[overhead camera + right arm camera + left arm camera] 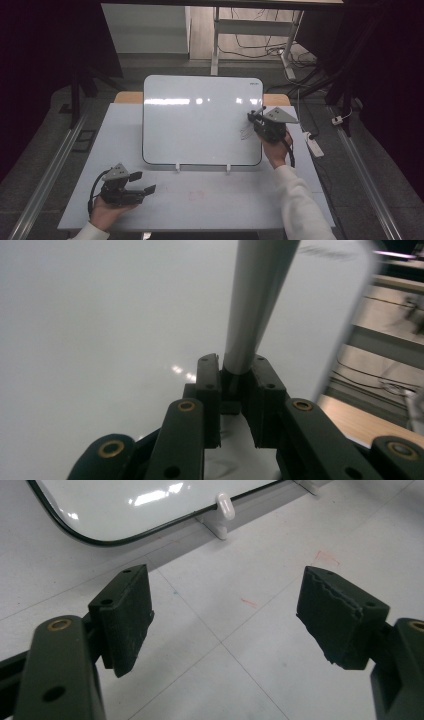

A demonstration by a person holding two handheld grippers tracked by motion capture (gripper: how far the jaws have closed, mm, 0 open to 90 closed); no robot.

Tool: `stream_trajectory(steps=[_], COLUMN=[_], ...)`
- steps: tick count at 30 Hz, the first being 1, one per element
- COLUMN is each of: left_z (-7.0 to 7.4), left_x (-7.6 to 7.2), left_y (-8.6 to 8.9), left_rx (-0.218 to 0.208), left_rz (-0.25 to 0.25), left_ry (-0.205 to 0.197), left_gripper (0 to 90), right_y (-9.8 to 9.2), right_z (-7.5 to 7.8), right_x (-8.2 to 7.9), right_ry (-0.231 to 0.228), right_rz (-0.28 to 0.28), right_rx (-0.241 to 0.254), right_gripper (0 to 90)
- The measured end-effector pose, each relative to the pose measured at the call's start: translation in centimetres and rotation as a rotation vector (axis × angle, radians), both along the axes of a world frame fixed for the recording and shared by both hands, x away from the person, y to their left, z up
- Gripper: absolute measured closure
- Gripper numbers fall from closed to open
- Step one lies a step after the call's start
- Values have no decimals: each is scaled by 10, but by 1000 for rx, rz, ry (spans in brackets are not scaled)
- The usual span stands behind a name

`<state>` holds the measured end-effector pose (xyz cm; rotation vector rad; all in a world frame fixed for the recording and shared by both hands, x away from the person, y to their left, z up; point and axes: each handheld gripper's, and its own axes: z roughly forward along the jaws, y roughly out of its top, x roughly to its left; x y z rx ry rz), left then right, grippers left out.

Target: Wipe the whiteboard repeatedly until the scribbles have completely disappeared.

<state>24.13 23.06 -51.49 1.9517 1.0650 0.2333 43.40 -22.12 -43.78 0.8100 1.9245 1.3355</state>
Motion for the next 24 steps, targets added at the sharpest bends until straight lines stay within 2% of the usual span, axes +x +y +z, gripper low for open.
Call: stream_trajectory(steps=[2, 3, 5, 6, 7, 10, 11, 12, 14, 15, 16, 18, 19, 20, 21, 23, 24], left_z=[0, 1, 0, 0, 0, 1, 1, 1, 0, 0, 0, 0, 0, 0, 1, 1, 0], left_x=[0, 0, 1, 1, 1, -1, -1, -1, 1, 1, 1, 0, 0, -1, -1, 0, 1], left_y=[0, 1, 1, 1, 1, 0, 1, 1, 1, 1, 0, 0, 0, 0, 1, 1, 1], left_rx=[-2, -4, -4, -3, -3, -3, -4, -7, -6, -5, -5, -1, -1, -4, -6, -10, -12], left_rz=[0, 1, 0, 1, -1, -5, -5, -2, -1, 0, -2, -4, -4, -3, -1, 2, 4], left_ry=[-2, -3, -2, -1, 0, -5, -7, -6, -3, 0, 2, 0, 0, -1, -2, 0, 3], left_gripper=[230, 230, 230, 230, 229, 230, 229, 230, 230, 230, 230, 229, 230, 229, 230, 230, 229], right_y=[-4, -1, 11, 15, 13, -6, -7, -4, 3, 4, 0, -15, -20, -21, -18, -8, -4], right_z=[1, 0, -7, -9, -8, -3, -4, -5, -10, -11, -11, -6, -5, -5, -8, -17, -19], right_x=[3, 0, -8, -11, -11, -4, -5, -8, -17, -19, -18, -12, -10, -12, -16, -28, -31], right_ry=[2, 9, 15, -2, -4, 3, 11, 13, 18, 9, 10, 18, 24, 34, 42, 46, 31], right_rz=[-27, -18, 52, 63, 61, -30, -28, -14, 57, 63, 54, -13, -26, -25, -4, 72, 90], right_rx=[32, 23, -34, -79, -85, 15, 10, -20, -84, -117, -115, -38, -15, -24, -57, -131, -174], right_gripper=[778, 778, 778, 778, 778, 778, 778, 778, 778, 778, 778, 778, 778, 778, 778, 778, 778])
